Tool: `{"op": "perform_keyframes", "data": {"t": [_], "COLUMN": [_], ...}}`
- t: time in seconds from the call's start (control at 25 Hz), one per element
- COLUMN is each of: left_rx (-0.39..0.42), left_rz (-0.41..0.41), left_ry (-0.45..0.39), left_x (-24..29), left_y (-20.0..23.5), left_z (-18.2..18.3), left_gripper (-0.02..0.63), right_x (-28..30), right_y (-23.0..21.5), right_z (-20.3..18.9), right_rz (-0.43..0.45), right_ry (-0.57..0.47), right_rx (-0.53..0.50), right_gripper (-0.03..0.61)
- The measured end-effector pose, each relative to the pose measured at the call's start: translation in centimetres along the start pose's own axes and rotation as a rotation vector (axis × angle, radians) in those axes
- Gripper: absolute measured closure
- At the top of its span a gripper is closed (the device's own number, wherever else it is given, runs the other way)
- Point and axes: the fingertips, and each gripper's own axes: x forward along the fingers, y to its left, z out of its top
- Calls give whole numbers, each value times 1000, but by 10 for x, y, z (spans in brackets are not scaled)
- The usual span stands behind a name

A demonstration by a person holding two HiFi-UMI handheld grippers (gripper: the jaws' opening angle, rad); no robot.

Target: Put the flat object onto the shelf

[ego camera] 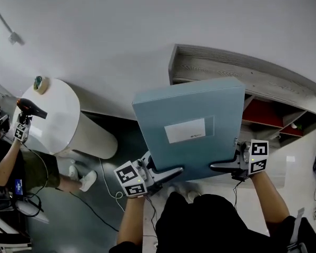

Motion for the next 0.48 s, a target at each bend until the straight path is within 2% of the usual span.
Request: {"op": "perform_keyframes", "data": {"t": [0.24, 0.48], "left_rx": [82, 150], "left_rz": [-77, -132], "left_ry": [39, 51], "left_x": [90, 99], "left_y": [-12, -13], "left_z": [40, 60], "left_gripper": [287, 282], "right_x": [-79, -84], "right_y": [-4, -1], "right_z": [53, 73], "right_rz": [-96, -211], "right_ry": [-67, -89], "right_rx": [-91, -172], "right_gripper": [293, 268]}}
